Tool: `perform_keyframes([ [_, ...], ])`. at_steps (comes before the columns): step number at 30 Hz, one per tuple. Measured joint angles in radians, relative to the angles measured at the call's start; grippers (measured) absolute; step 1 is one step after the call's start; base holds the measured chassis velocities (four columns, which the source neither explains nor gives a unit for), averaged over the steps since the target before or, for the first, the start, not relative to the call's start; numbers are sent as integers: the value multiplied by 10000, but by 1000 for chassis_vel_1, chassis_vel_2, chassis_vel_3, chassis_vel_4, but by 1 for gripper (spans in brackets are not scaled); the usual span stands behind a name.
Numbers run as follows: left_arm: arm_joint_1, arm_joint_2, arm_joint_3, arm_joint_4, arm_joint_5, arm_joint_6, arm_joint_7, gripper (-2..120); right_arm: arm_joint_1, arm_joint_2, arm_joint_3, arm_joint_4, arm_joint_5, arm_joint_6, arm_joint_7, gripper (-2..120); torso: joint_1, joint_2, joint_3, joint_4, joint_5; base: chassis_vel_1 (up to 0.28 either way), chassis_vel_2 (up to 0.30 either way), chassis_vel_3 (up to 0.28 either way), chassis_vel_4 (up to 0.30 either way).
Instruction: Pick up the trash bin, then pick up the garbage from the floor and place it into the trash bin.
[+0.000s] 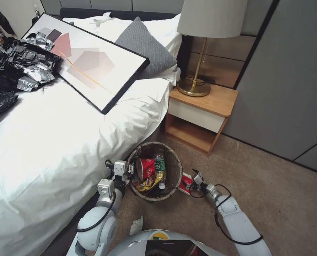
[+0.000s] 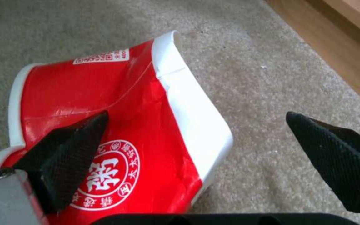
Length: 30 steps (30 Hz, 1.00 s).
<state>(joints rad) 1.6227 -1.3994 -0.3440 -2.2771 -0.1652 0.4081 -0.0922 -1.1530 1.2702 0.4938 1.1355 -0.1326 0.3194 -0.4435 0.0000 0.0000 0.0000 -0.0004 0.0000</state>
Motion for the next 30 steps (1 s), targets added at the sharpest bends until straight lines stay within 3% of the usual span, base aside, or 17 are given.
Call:
perform_keyframes([
  [6, 35, -35, 18, 9, 62, 7, -8, 6, 566, 85, -70, -1041, -468, 372, -528, 100, 0, 0, 0, 6, 1, 0, 0, 0, 0],
  [30, 1, -59, -30, 8, 84, 17, -28, 6, 782, 359, -91, -1847, -230, 981, -602, 17, 0, 0, 0, 4, 0, 0, 0, 0, 0],
])
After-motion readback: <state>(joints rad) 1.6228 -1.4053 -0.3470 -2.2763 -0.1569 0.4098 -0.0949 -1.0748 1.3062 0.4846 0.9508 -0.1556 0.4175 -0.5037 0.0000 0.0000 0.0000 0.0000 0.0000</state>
